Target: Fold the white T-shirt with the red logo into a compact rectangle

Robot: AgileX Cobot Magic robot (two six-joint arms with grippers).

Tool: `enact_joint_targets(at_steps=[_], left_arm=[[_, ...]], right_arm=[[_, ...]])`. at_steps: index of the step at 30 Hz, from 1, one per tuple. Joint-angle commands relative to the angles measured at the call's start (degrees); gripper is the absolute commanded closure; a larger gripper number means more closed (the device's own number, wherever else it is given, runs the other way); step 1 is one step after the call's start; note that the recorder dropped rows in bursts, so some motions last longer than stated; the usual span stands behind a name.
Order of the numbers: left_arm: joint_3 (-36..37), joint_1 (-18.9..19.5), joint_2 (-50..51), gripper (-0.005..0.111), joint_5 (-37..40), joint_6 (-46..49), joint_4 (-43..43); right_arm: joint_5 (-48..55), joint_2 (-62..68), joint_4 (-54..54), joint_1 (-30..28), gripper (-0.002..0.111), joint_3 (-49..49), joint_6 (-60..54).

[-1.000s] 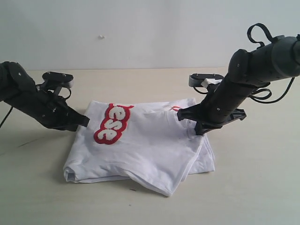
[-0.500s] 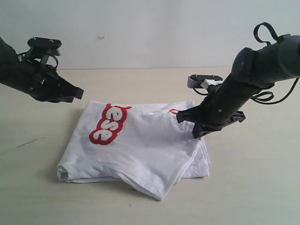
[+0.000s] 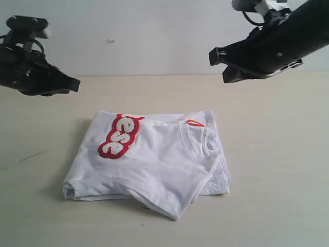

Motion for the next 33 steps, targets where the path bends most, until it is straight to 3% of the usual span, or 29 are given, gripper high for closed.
enact_joint_targets(at_steps=[1,18,28,33], left_arm=[[3.60,0.14,-7.81,0.107,-3.67,-1.07,-2.27],[14.49,0.14,-41.43,0.107,-5.36,-1.07,-8.38],[19.82,0.14,-59.01,0.107,-6.05,-1.07,-8.72],[24.08,0.14,-70.06,0.107,-6.05,-1.07,-11.14]], right_arm=[[-2.82,-7.79,-1.44,0.04,0.108,4.26,0.73],[-10.92,-39.23,-1.55,0.04,0.108,18.29,2.06],[-11.74,-57.32,-1.55,0.04,0.108,23.29,2.06],[-7.26,-67.74,-1.55,0.04,0.108,23.54,1.94]])
